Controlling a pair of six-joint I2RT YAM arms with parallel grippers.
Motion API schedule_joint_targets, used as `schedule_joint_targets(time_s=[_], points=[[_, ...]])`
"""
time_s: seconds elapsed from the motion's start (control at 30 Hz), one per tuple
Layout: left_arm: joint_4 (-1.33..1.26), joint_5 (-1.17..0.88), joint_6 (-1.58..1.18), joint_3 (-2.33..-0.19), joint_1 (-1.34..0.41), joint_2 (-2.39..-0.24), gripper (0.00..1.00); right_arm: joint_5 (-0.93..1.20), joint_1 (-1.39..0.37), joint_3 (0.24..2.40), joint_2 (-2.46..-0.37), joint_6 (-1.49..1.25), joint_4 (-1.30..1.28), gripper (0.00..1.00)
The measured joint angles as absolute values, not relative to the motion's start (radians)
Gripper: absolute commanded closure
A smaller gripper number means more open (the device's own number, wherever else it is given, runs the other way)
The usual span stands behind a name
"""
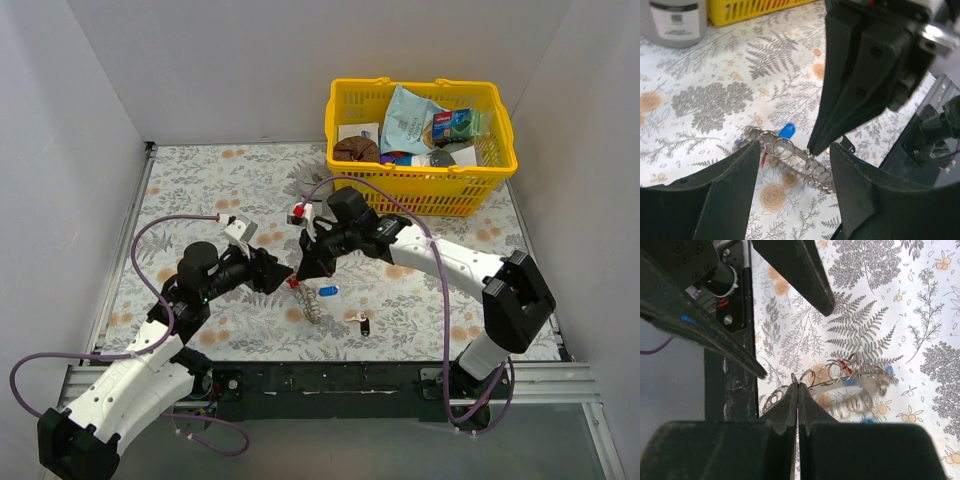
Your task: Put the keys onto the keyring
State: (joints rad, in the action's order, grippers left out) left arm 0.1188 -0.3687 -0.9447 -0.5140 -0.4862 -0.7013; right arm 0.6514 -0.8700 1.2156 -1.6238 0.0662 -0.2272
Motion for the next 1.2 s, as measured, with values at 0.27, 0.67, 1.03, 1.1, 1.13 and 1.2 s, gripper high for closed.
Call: schedule_joint_targets(time_s=[0.27,0.67,1.03,1.1,1.13,1.2], points=[[0.108,-0.581,-0.862,-0.586,-0.486,-0.703,0.41,0.892,-0.725,1.253,-1.572,0.134,-0.302,0.99],[0.059,-0.819,-0.711,-0.615,-0.486,-0.746,0.46,1.113,-0.720,1.394,-1.572,0.259,-0.487,0.99],[0.001,-0.913,-0.615,-0.615,-0.486,-0.691,0.54,1.183,-0.720,1.458,-1.597,0.396,-0.669,0.99],[-0.010,-0.925,-0.596,-0.615,-0.486,-0.689,0.57,1.185,-0.720,1.471,-1.607,0.417,-0.701,0.99],[-0.014,-0.930,-0.588,-0.615,-0.486,-0.691,0.59,1.186,-0.720,1.475,-1.612,0.428,-0.715,0.99],[-0.022,-0.947,-0.578,-0.616,-0.486,-0.709,0.65,1.186,-0.720,1.476,-1.615,0.445,-0.735,0.99]])
